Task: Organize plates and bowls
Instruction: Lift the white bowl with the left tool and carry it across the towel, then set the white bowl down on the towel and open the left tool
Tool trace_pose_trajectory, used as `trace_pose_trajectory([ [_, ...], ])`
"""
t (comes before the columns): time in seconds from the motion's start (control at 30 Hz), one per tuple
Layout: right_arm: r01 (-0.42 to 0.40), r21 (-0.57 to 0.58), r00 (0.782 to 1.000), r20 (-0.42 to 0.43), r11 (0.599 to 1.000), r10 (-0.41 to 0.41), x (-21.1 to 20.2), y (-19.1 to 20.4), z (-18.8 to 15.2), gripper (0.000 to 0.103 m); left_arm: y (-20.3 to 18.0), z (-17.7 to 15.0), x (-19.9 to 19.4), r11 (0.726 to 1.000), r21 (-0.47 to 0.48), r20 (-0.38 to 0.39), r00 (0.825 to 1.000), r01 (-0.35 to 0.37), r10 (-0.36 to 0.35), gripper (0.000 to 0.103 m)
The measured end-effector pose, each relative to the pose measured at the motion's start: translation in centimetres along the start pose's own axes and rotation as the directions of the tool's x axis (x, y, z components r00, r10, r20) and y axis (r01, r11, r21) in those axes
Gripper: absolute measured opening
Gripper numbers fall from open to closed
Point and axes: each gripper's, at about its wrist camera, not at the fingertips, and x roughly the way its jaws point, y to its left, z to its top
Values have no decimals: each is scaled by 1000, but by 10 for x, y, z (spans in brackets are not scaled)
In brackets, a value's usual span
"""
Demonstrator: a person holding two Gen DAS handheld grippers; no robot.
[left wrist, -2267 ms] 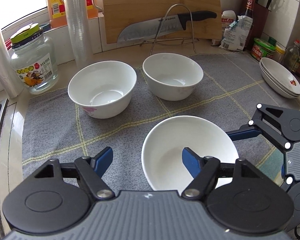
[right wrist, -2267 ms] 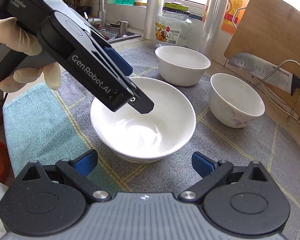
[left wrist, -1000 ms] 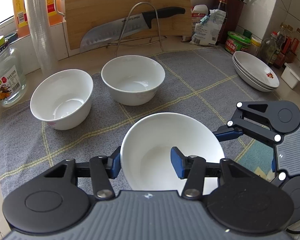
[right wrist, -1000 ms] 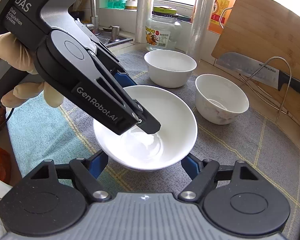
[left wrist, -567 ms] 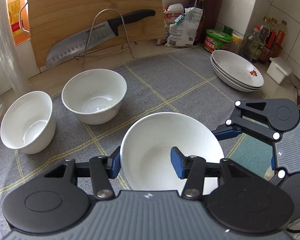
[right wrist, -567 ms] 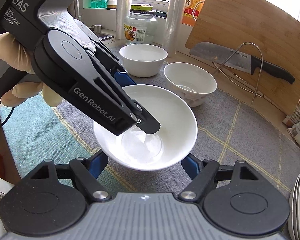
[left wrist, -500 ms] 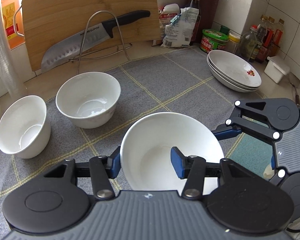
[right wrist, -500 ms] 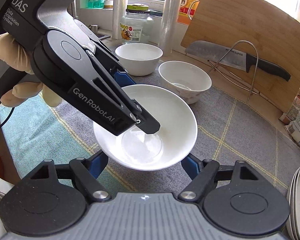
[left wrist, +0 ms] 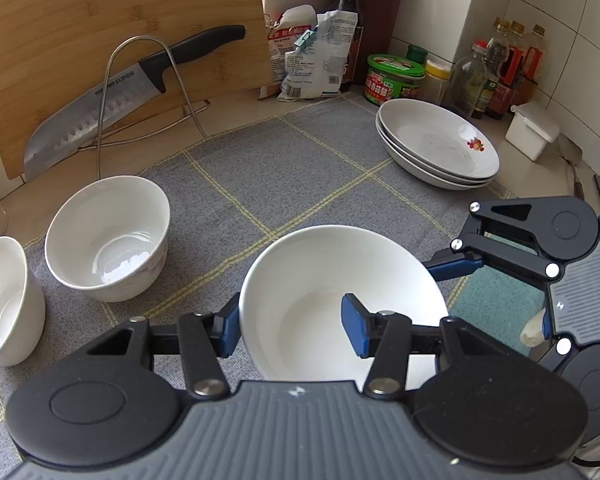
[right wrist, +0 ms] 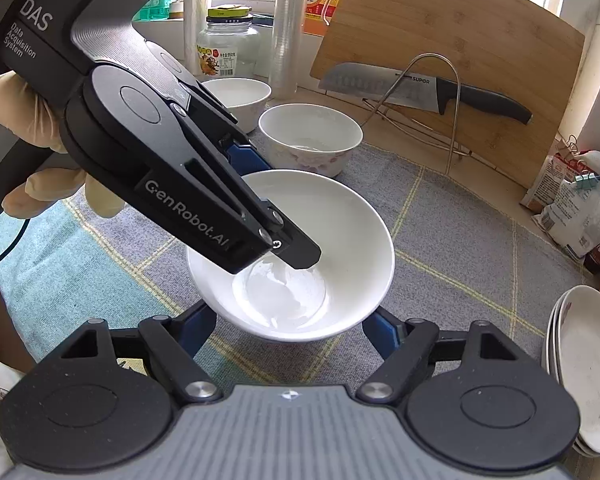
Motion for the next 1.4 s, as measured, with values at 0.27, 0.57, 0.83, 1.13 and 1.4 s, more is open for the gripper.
trace_pose_trajectory([
  [0.27,3,10,1000,-17,1000,-3,0,-10,-4,83,-6,4,10,1000,6,-14,1000,10,-10,50],
  [0.57,-6,16,999,-43,1000,7,4,-13,-7,83,-7,2,20,1000,-5,-35,999,20,-20,50],
  [0.83,-9,23,998,-66,1000,11,8,-13,-9,83,-7,1,25,1000,-17,-48,998,26,-27,50],
  [1.13,-6,27,997,-79,1000,8,12,-15,-8,83,-5,1,28,999,-23,-50,998,34,-35,50],
  [1.4,-7,30,997,-82,1000,10,13,-15,-8,84,-6,1,29,999,-22,-47,998,34,-35,50],
])
